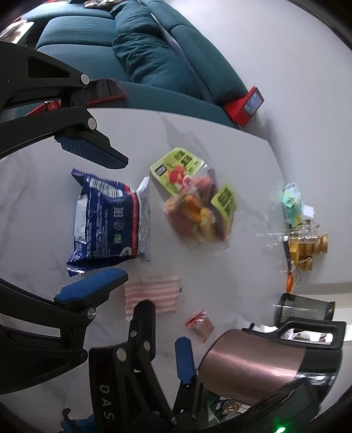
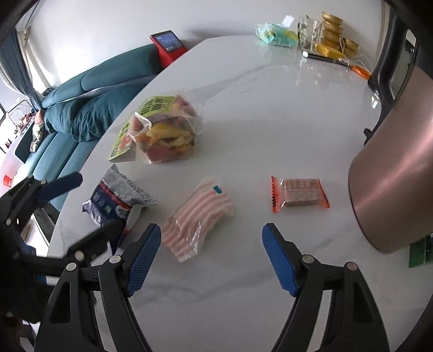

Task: Organize snacks
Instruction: 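Grasp the blue-white bag with the left gripper while the right grasps the pink-striped packet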

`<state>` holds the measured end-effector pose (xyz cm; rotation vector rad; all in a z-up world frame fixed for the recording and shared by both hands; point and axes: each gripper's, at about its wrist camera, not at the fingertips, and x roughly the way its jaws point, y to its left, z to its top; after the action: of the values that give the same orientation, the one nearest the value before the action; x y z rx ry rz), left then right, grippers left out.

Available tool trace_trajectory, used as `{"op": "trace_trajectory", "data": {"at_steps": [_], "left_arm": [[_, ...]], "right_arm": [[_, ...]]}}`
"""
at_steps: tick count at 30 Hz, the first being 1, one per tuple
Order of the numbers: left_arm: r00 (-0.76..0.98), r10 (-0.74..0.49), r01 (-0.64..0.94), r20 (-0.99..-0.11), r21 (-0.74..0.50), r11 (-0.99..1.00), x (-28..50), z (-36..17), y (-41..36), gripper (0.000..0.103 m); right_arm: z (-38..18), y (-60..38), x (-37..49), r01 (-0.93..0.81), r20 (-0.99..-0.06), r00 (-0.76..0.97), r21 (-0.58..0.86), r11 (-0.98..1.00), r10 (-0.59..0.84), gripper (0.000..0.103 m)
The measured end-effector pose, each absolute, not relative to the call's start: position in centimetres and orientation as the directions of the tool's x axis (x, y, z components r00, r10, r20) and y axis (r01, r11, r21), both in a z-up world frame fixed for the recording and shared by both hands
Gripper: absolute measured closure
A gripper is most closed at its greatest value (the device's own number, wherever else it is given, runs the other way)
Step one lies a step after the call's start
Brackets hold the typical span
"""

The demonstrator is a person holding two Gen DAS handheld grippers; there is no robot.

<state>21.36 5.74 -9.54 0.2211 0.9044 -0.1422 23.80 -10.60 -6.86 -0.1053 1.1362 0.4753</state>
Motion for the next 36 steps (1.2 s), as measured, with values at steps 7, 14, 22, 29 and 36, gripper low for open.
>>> {"op": "trace_trajectory", "data": {"at_steps": [7, 14, 22, 29, 36], "left_arm": [[0.597, -0.05, 0.218, -0.801, 0.103, 0.97, 21.8, -10.1, 6.3, 0.032], [0.589, -0.076, 0.241, -0.804, 0.085, 0.967, 21.9, -10.4, 6.7, 0.032], [0.587, -0.097, 0.25, -0.804, 0.066, 0.966, 22.0, -10.6, 6.9, 0.033], [0.591, -0.098, 0.256, -0.801, 0.072, 0.964, 21.9, -10.7, 7.1, 0.041], [0.598, -0.09, 0.257, -0.796, 0.084, 0.963, 21.7, -10.8, 7.0, 0.05]], "right_arm": [[-8.0, -9.8, 24.6, -0.385, -0.901, 0.321, 0.158, 0.909, 0.292, 0.0], [-8.6, -9.1, 25.1, -0.352, -0.909, 0.32, 0.146, 0.924, 0.266, 0.001], [-8.6, -8.3, 25.5, -0.352, -0.91, 0.343, 0.105, 0.93, 0.233, 0.028], [-8.5, -7.7, 25.1, -0.385, -0.905, 0.369, 0.057, 0.921, 0.211, 0.056], [-8.1, -7.2, 24.6, -0.426, -0.899, 0.387, 0.022, 0.905, 0.205, 0.098]]}}
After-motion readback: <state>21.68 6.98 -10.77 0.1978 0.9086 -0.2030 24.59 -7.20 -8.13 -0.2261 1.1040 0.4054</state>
